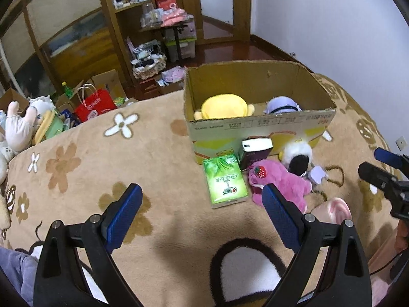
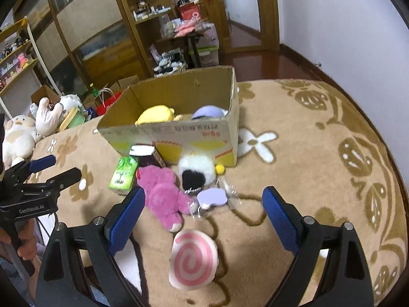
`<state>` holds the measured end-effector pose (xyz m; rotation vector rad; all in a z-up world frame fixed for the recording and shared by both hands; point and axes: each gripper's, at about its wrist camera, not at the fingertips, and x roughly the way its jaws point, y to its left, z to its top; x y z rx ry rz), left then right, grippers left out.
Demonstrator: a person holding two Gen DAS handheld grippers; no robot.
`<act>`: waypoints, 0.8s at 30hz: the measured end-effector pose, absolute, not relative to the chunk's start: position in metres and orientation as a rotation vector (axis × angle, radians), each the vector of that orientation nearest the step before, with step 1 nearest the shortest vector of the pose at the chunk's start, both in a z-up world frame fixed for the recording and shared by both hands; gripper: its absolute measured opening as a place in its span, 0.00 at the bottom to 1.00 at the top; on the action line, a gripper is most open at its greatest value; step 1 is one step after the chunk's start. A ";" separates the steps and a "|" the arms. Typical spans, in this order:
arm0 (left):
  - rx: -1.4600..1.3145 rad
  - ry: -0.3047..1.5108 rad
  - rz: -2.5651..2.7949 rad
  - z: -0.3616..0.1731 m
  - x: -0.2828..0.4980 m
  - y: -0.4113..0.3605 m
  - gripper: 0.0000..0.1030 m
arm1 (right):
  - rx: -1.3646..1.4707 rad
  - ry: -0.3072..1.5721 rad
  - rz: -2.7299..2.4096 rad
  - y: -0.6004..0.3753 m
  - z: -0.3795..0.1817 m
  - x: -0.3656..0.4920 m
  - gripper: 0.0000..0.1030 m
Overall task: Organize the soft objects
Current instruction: 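Open both grippers and withdraw them from the box, then grasp the green tissue pack with the left gripper while the right gripper grasps the swirl cushion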
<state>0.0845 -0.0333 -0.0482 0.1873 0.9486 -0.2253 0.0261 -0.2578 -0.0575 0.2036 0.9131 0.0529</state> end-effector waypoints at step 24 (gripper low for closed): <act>0.177 1.163 -0.281 -0.122 0.146 -0.058 0.91 | 0.115 1.261 0.146 -0.226 -0.130 0.049 0.37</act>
